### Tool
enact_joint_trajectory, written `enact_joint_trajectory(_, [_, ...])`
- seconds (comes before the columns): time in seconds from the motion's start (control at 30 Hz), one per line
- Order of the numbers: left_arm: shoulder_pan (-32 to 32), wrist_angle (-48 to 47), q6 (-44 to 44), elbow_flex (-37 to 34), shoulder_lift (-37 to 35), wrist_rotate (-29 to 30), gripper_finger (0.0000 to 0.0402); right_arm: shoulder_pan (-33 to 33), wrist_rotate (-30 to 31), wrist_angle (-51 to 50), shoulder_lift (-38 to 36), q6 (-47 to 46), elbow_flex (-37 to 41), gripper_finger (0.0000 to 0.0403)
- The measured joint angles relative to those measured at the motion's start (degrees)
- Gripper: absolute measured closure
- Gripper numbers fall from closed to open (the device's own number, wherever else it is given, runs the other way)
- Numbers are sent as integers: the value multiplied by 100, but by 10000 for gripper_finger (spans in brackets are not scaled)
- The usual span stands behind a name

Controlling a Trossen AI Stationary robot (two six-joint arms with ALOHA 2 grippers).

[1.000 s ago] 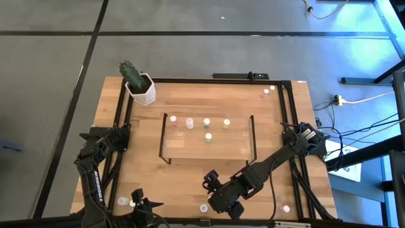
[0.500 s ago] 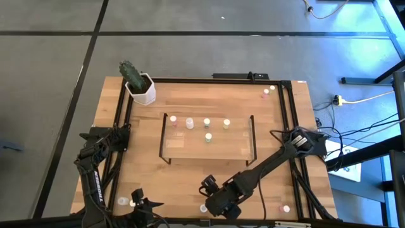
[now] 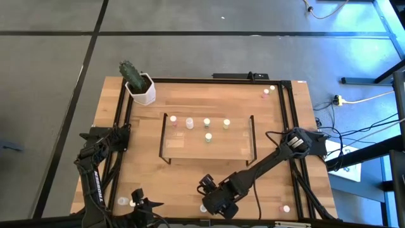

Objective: Pick and place medicine bottles onto shelf by color
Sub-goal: Put the bottom yellow pill bottle on the shelf aligned with the other yellow pill bottle

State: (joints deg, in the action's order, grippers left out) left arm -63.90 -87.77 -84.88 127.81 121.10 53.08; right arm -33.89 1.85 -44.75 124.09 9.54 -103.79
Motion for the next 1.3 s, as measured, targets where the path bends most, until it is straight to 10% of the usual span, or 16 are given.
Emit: enact_joint_trajectory(1.3, [-2, 2, 0, 0, 0, 0, 189, 44, 137, 71, 313, -33, 2, 192])
